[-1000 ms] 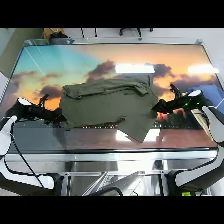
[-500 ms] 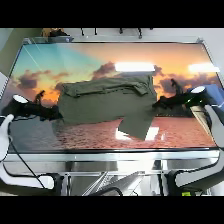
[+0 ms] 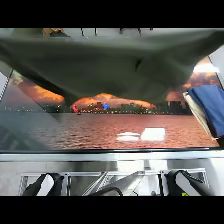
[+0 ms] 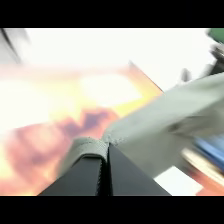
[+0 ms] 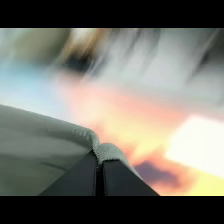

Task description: Fold the shirts.

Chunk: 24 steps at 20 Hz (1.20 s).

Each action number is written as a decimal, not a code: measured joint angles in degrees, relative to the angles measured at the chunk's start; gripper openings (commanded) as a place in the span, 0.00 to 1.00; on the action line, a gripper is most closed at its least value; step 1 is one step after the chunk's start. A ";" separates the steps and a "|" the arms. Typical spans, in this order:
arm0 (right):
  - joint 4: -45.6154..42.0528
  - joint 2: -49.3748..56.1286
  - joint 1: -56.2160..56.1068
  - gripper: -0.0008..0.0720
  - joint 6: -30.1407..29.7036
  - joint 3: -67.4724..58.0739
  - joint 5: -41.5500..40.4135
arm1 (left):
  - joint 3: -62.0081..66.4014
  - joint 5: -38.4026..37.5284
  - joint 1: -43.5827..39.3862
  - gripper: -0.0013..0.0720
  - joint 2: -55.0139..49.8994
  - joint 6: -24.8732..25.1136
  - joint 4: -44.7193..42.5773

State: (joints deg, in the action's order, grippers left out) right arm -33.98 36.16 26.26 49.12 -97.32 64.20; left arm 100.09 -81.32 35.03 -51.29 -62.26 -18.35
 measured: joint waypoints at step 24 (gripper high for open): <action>-7.48 50.36 -13.79 0.03 3.34 7.39 -12.72 | -1.66 18.03 -31.45 0.04 -51.43 -7.96 -32.50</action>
State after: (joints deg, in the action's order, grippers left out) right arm -41.45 86.52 12.47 52.47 -89.93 51.48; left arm 98.43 -63.29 3.57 -102.72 -70.22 -50.85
